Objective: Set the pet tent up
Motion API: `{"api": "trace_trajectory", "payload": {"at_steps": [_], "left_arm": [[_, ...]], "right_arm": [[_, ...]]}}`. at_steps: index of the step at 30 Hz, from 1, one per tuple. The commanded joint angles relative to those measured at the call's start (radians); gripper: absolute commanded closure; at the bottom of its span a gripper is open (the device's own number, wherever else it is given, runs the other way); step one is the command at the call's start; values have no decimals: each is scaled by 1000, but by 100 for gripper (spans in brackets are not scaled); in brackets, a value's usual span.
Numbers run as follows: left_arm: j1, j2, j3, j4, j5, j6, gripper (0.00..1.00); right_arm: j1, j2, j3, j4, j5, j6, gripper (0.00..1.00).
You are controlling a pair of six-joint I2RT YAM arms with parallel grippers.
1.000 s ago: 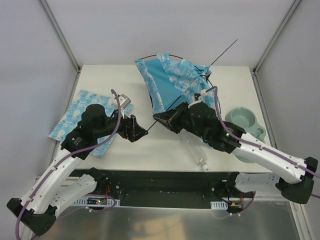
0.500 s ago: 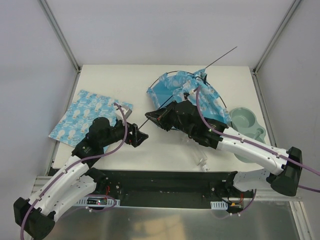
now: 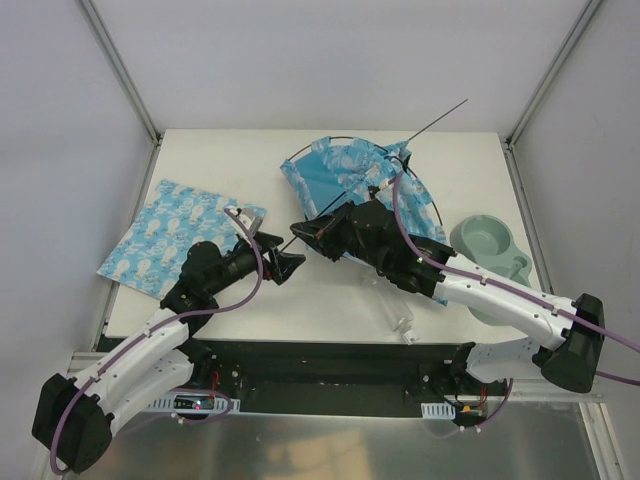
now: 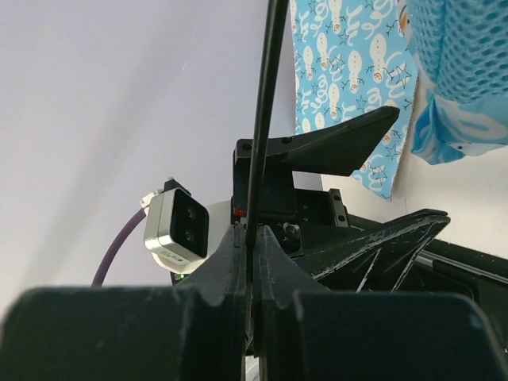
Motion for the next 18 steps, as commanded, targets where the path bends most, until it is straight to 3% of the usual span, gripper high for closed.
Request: {"api": "trace_trajectory", "payload": {"at_steps": [1,18], "left_arm": [[-12,10,-24,210,-4,36,19],[-12,57,8,281,7,44,15]], "right_arm": [[-8,-17,25,74,-8,18,100],[-39,-25,60,105,-49,38,100]]}}
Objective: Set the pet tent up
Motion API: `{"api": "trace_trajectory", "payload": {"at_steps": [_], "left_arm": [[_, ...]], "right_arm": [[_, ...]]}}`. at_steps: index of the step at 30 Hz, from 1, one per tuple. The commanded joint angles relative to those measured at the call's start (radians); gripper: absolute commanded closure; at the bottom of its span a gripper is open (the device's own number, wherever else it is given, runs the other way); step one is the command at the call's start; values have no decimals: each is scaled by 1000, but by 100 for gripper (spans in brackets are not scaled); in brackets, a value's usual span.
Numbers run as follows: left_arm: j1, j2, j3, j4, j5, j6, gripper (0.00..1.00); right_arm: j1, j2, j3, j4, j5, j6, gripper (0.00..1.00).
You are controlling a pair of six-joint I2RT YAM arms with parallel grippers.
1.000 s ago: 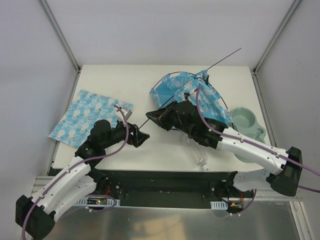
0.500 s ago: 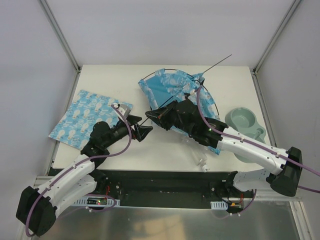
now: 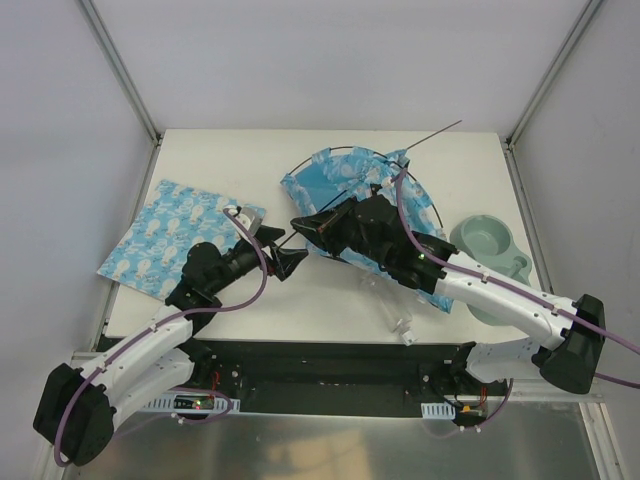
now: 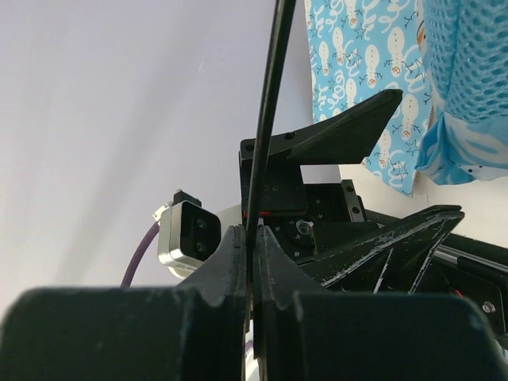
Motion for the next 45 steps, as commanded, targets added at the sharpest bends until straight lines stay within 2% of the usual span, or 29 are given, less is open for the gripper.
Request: {"api": "trace_trajectory", "payload": {"at_steps": [1,13,32,34,39,45], "left_arm": [[-12,-1,43,83,3,13,14],[-12,84,49,181,65,0,14],[-12,269,85,431,45,-25,18],[-13,295,88,454,58,-34,20],[-15,317,86,465,62,-37,32],[-19,320,80,448,92,-34,33]], "right_arm": [[-6,-28,57,78,-1,-14,100],[-23,-46,63,117,-13,-18,100],[-27,-48,73,141,-50,-14,100],[-27,-49,73,140,-53,-14,100],[-32,-60,66,141,-52,-11,100],[-41,-71,60,141,-53,-15,100]]}}
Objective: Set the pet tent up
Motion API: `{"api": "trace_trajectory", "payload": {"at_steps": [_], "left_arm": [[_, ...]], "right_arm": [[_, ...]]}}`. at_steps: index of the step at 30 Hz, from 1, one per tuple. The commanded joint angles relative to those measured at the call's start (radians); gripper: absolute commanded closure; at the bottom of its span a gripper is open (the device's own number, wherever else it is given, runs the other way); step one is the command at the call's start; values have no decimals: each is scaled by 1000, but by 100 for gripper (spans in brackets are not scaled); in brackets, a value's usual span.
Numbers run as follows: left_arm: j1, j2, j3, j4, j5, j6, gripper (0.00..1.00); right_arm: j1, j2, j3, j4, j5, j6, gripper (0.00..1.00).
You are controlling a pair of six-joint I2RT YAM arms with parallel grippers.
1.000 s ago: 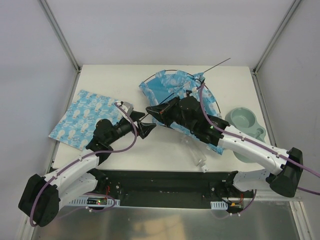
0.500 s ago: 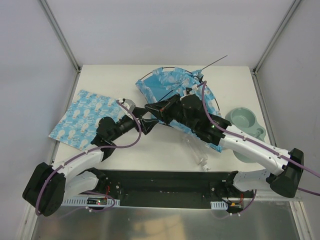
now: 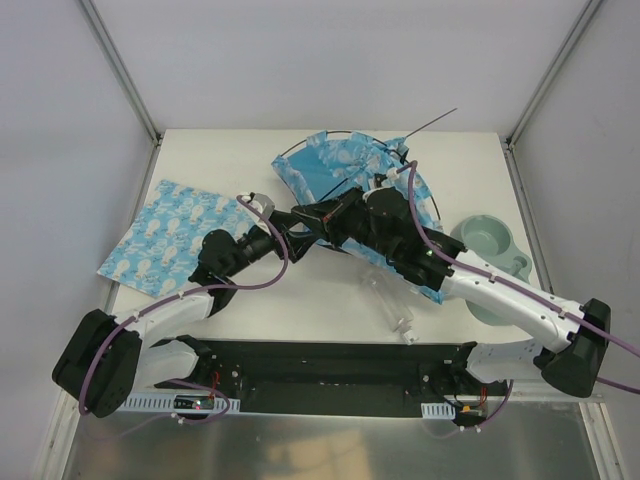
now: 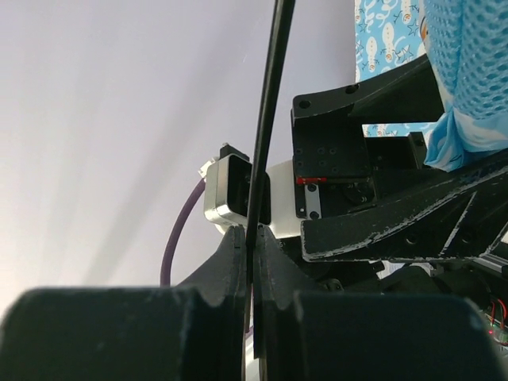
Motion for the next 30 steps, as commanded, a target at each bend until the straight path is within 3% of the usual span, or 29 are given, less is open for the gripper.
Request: {"api": "trace_trajectory", "payload": {"at_steps": [1,3,12,17,30], "left_arm": [[-14,-1,24,67,46,-2,34],[-16,1,17,62,37,1,40],[-14,13,94,-19,73,6,100],[-16,-10,96,-34,70,3,100],[-16,-93,56,-111,61,10,100]], "right_arm": [[-10,-55,35,83,-9,-15,100],[-12,-56,32,84,-10,-17,100],[-21,-55,23,78,-24,-24,100],[-38,-76,-13,38,-3,-64,100],[-121,-139,-53,6,284,-326,100]]}}
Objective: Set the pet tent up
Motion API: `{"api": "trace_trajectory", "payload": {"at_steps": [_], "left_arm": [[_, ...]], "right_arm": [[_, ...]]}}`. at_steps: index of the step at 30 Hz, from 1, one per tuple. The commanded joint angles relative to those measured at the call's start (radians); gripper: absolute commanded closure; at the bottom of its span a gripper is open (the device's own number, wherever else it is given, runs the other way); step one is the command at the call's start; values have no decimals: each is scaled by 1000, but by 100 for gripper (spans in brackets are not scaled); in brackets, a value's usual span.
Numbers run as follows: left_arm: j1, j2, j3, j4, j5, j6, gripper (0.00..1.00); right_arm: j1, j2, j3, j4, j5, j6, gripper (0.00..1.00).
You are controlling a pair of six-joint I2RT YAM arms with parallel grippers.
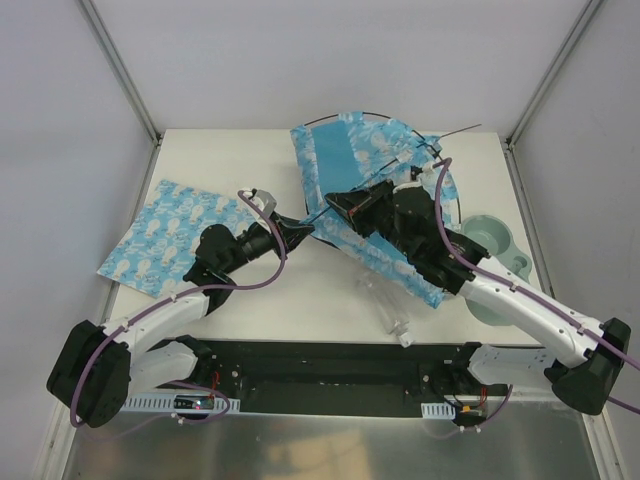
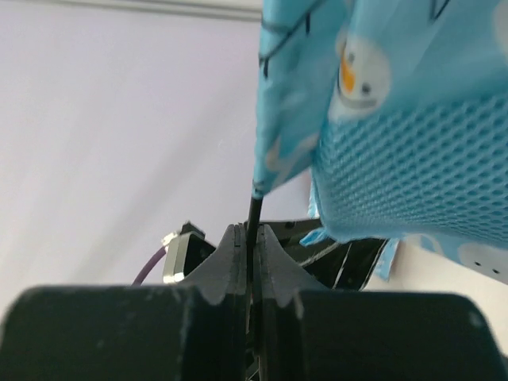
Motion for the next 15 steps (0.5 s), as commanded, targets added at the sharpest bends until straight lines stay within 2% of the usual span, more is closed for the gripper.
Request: {"api": "trace_trajectory", "payload": {"at_steps": [1,15], "left_arm": [[-8,-33,-3,31,12,5,100],[-9,-35,5,13,21,8,100]], "right_arm": [[-30,-23,21,42,183,-181,100],[-30,35,14,52,316,-298,100]]}}
